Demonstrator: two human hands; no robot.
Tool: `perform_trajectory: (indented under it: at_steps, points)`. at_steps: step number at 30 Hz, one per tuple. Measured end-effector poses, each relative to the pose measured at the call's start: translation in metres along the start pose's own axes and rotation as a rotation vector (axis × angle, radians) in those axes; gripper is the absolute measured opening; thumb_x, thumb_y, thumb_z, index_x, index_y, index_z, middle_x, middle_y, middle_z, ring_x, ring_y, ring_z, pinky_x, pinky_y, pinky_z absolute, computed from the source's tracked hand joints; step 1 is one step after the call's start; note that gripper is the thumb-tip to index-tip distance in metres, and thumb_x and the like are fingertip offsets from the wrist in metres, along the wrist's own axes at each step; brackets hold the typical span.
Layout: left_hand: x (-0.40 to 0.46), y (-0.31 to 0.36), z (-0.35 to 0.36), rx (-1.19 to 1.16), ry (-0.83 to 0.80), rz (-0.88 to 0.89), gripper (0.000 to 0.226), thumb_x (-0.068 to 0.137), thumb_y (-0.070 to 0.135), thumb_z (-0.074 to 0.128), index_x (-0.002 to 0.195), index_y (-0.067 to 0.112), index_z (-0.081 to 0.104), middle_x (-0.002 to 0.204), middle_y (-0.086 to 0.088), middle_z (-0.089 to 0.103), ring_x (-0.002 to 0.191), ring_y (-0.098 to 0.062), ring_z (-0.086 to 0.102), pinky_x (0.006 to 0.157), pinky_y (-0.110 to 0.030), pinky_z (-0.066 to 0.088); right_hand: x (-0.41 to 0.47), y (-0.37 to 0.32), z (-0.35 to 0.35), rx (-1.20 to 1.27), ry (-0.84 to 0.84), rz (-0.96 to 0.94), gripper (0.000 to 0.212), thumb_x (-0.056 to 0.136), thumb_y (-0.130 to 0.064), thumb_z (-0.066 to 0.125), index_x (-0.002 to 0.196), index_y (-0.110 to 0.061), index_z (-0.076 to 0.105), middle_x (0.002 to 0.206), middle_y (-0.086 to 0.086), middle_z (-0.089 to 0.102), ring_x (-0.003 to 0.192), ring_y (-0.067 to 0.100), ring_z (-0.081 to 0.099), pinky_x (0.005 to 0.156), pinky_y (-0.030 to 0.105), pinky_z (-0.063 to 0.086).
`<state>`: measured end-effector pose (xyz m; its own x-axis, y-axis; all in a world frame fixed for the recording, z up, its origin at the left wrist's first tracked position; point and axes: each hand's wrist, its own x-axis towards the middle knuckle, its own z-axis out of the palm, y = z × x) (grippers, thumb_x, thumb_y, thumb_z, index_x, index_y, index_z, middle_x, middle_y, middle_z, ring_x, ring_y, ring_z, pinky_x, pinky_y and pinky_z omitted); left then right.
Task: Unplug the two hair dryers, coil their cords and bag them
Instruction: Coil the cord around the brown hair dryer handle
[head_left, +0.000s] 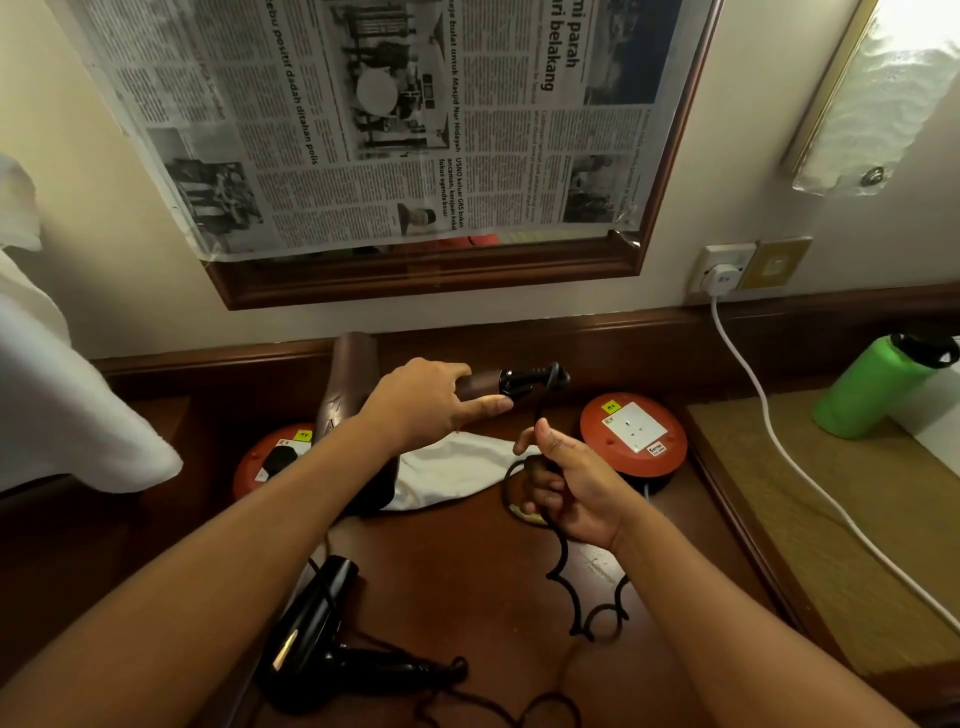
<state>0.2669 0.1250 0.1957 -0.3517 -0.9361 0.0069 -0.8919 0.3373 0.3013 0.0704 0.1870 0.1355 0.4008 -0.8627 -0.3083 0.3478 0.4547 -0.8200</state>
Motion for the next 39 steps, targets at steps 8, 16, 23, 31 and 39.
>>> perform_trajectory:
  at_steps: [8,16,23,31,39]
  points:
    - [-0.004,-0.002,-0.015,-0.037,0.000,0.081,0.053,0.067,0.082,0.036,0.074,0.031,0.049,0.067,0.005,0.056,0.062,-0.011,0.055,0.057,-0.027,0.042,0.021,-0.019,-0.030,-0.010,-0.203,0.029,0.020,0.091,-0.028,0.050,0.086,-0.012,0.061,0.049,-0.007,0.027,0.038,0.005,0.023,0.042,0.021,0.019]
    - [-0.007,-0.002,-0.028,0.067,-0.072,0.099,0.061,0.064,0.083,0.039,0.083,0.028,0.055,0.073,0.005,0.060,0.066,-0.010,0.057,0.058,-0.026,0.043,0.032,-0.051,-0.034,-0.248,-0.174,0.112,0.013,0.088,-0.022,0.052,0.087,-0.010,0.058,0.045,-0.009,0.031,0.034,0.004,0.024,0.037,0.015,0.021]
    - [-0.006,-0.001,-0.031,0.205,-0.104,0.122,0.056,0.074,0.079,0.046,0.093,0.027,0.056,0.071,0.008,0.057,0.066,-0.007,0.054,0.058,-0.025,0.041,0.036,-0.097,-0.026,-0.653,-0.042,0.111,0.018,0.093,-0.006,0.049,0.088,-0.009,0.065,0.047,-0.002,0.041,0.037,0.007,0.025,0.039,0.018,0.019]
    - [-0.004,0.002,-0.030,0.303,-0.111,0.147,0.066,0.072,0.083,0.042,0.102,0.026,0.060,0.072,0.010,0.056,0.067,-0.006,0.052,0.064,-0.029,0.047,0.040,-0.129,-0.011,-1.240,-0.003,-0.079,0.009,0.085,-0.021,0.069,0.080,-0.026,0.076,0.086,0.013,0.070,0.074,0.034,0.056,0.072,0.041,0.048]
    - [-0.002,0.006,-0.032,0.345,-0.154,0.136,0.068,0.074,0.083,0.042,0.103,0.025,0.060,0.077,0.008,0.057,0.073,-0.011,0.055,0.068,-0.031,0.050,0.030,-0.135,0.008,-1.576,0.028,-0.333,0.012,0.089,-0.022,0.065,0.095,-0.018,0.075,0.089,-0.008,0.069,0.084,0.008,0.061,0.072,0.012,0.043]
